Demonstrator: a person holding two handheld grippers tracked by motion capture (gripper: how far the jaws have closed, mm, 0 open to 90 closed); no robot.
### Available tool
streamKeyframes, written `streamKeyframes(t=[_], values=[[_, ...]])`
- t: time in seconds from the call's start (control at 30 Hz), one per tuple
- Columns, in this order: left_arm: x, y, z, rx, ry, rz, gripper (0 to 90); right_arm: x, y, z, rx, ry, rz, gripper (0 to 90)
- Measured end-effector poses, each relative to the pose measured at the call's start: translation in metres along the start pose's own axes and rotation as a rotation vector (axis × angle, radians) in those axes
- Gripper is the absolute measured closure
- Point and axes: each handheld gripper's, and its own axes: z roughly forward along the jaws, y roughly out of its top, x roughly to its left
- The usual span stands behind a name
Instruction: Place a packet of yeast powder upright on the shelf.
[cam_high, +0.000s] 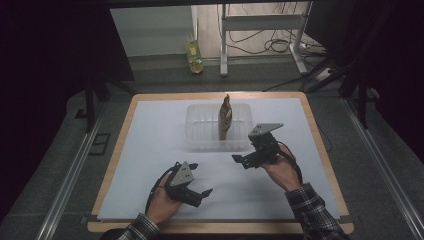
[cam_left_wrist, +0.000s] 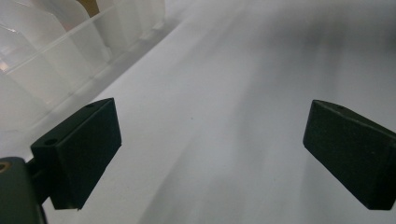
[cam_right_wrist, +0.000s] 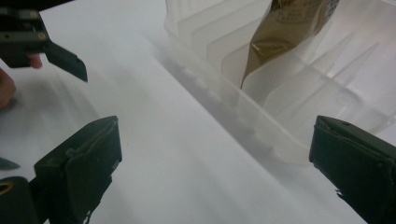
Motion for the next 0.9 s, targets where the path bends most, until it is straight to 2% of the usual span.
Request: streamKeyframes(t=[0.33, 0.73, 0.9], values=[[0.000, 0.000, 0.000, 0.001, 0.000, 0.001, 4.0, 0.003, -0.020, -0.002, 0.016, -0.012, -0.049, 1.4], [0.000, 0.000, -0.001, 0.000, 0.001, 0.001, 4.0, 0.011, -0.036, -0.002, 0.008, 0.021, -0.066, 0.4], [0.000, 0.000, -0.001, 0.001, 0.002, 0.003, 4.0, 0.012, -0.041, -0.003, -0.013, 0.048, -0.054, 0.0]])
